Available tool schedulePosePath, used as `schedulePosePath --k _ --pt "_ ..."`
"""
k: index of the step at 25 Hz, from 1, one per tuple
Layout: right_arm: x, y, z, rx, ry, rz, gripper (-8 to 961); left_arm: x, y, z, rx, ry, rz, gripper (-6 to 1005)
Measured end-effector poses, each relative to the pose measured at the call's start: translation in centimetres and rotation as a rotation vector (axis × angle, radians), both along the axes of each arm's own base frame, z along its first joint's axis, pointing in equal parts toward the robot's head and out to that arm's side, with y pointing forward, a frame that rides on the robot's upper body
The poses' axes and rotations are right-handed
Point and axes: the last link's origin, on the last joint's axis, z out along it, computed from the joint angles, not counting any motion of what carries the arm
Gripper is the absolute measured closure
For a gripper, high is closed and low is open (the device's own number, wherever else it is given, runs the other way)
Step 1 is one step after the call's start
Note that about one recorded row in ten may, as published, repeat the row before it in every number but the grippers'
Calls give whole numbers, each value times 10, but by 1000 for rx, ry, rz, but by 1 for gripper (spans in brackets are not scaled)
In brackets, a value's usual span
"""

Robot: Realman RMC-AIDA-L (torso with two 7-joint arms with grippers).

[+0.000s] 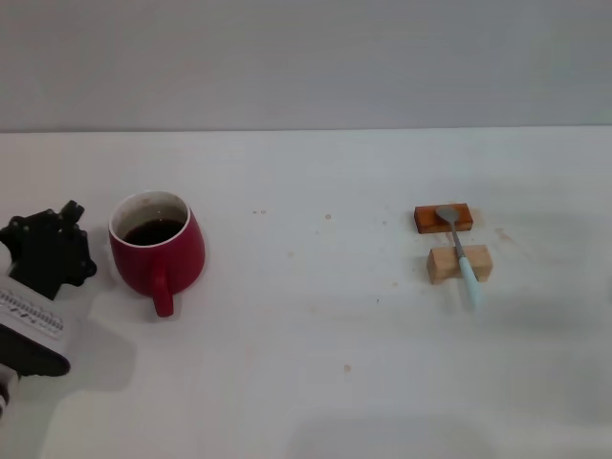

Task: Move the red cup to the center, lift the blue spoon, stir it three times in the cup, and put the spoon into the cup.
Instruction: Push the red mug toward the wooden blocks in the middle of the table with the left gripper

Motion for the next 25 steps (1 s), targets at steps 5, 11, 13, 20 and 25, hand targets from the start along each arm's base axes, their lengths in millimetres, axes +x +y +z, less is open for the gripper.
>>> schedulePosePath --k 5,11,13,20,25 --pt "0 0 0 0 0 -1 211 4 2 -5 -34 25 -19 967" --pt "0 0 0 1 0 -1 211 11 8 -12 -79 79 -49 966" --pt "0 0 0 1 0 0 211 17 10 -18 -109 96 -79 966" --pt "0 0 1 2 0 2 212 35 16 -33 -167 91 -134 966" --pt "-1 1 1 2 0 3 212 47 15 -44 -205 78 -170 966"
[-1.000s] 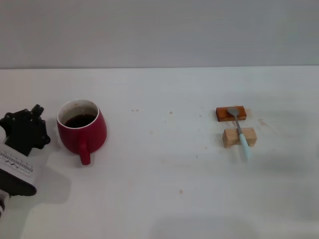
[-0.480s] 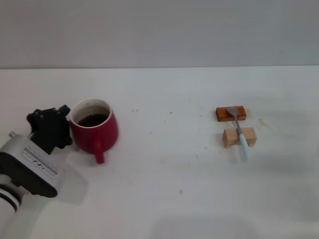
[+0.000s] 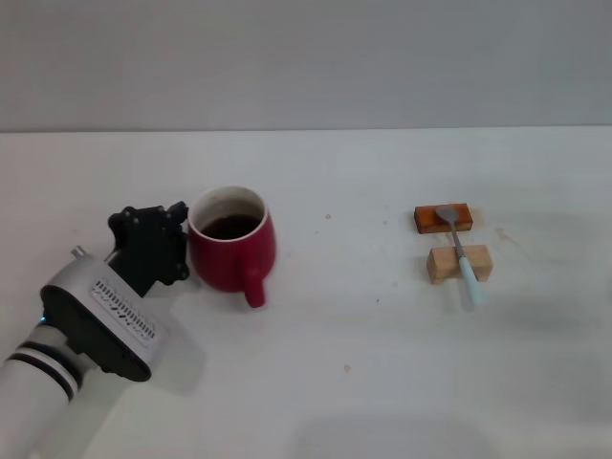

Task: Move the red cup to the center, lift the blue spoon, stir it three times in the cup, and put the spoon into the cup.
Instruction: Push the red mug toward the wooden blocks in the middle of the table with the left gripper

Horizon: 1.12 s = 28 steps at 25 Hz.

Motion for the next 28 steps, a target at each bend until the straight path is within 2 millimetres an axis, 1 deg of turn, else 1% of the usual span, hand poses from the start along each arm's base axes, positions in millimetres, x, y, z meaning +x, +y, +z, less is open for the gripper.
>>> schedulePosePath --k 2,5,8,9,10,13,17,18,28 --pt "0 0 0 0 0 0 212 2 0 -2 -7 -2 -8 965" --pt "0 0 0 0 0 0 212 13 -2 -11 -41 -15 -39 965" --pt "-1 1 0 0 0 2 212 14 -2 -12 -47 -18 -43 965" --pt "-1 1 0 0 0 2 212 20 -3 -17 -62 -30 -54 965" --pt "-1 1 0 0 -1 2 211 20 -3 -17 -62 -30 -54 965" --pt "-1 1 1 1 -1 4 211 29 -5 -24 -86 -47 -76 964" --pt "-1 2 1 1 -1 5 211 34 -6 -27 -101 -54 -86 964" --pt "-1 2 1 1 -1 5 211 40 -8 -31 -114 -68 -97 963" --pt "-1 1 1 3 -2 3 211 46 -14 -38 -143 -82 -114 961"
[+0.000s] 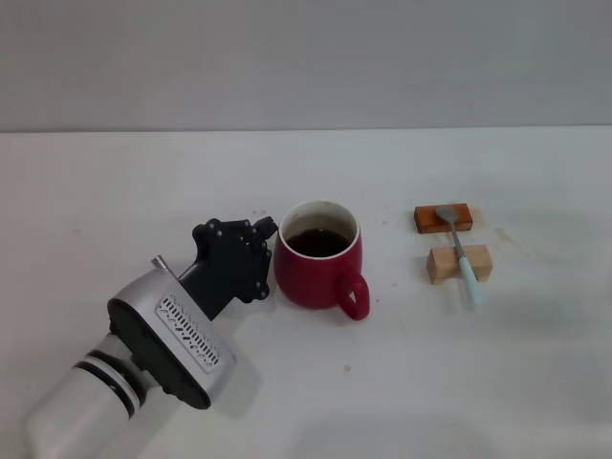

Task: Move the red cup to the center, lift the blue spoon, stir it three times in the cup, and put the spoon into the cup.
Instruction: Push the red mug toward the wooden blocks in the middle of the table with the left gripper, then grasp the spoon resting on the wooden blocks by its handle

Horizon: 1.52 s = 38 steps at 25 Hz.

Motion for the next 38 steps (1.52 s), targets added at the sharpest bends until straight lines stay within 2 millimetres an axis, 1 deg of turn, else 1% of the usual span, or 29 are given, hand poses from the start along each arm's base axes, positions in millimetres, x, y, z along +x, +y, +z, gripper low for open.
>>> schedulePosePath --k 7,9,10,11,13,14,15,16,21,24,25,26,28,29,30,31,34,35,36,38 --pt "0 0 0 1 0 0 211 -2 1 2 12 -10 15 960" --pt "0 0 0 1 0 0 211 -6 5 9 43 -39 51 960" --pt "0 0 0 1 0 0 211 -12 10 19 86 -91 102 960" --pt "0 0 0 1 0 0 211 -12 10 19 86 -91 102 959" --pt "0 0 0 1 0 -1 211 -21 16 33 139 -157 164 959" --pt "0 -1 0 1 0 -1 211 -28 20 44 183 -207 214 959" --pt "1 -1 0 1 0 -2 212 -42 26 61 256 -285 290 959" --pt "1 -1 0 1 0 -2 212 -42 26 61 256 -285 290 959" --pt "1 -1 0 0 -1 -4 212 -81 33 107 446 -474 468 958" --pt "1 -1 0 -2 -1 -4 212 -101 32 132 557 -595 546 957" --pt "1 -2 -2 -8 -3 -5 212 -109 30 142 604 -670 576 957" --pt "1 -2 -2 -8 -3 -5 212 -109 30 142 604 -670 576 957" --pt "0 -6 -7 -14 0 -2 212 -113 29 147 620 -722 592 957" --pt "-1 -9 -10 -17 7 3 212 -114 29 148 622 -741 596 957" --pt "-4 -18 -15 -23 26 20 212 -113 30 148 617 -767 597 957" --pt "-4 -18 -15 -23 26 20 212 -113 30 148 617 -767 597 957" --pt "-14 -37 -27 -42 42 45 212 -111 32 148 610 -784 591 956" --pt "-22 -53 -35 -55 43 59 212 -110 33 148 608 -786 588 956" --pt "-22 -53 -35 -55 43 59 212 -109 34 148 606 -789 585 930" --pt "-32 -67 -46 -80 43 72 212 -107 36 148 604 -797 582 877"
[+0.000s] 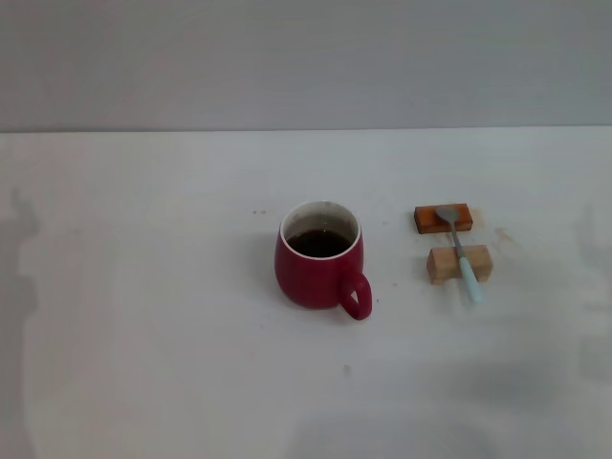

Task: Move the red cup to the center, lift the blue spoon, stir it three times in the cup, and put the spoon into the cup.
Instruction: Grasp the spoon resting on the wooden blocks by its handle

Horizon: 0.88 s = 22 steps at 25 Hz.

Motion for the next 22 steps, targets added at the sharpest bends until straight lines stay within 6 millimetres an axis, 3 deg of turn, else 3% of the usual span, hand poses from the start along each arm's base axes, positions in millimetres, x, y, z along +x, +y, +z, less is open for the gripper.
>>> schedulePosePath --k 2,3,7,11,22 --pt "-17 -19 -20 -55 19 15 212 1 1 1 5 -10 -4 824" --pt "-17 -19 -20 -55 19 15 212 2 2 1 7 -12 -6 798" --pt "-37 -43 -56 -179 35 22 212 3 7 5 12 -7 -11 567" --pt "-42 -53 -71 -241 61 20 211 2 9 7 15 0 -7 332" --pt "-29 -69 -106 -450 113 -81 212 3 8 12 38 17 -17 327"
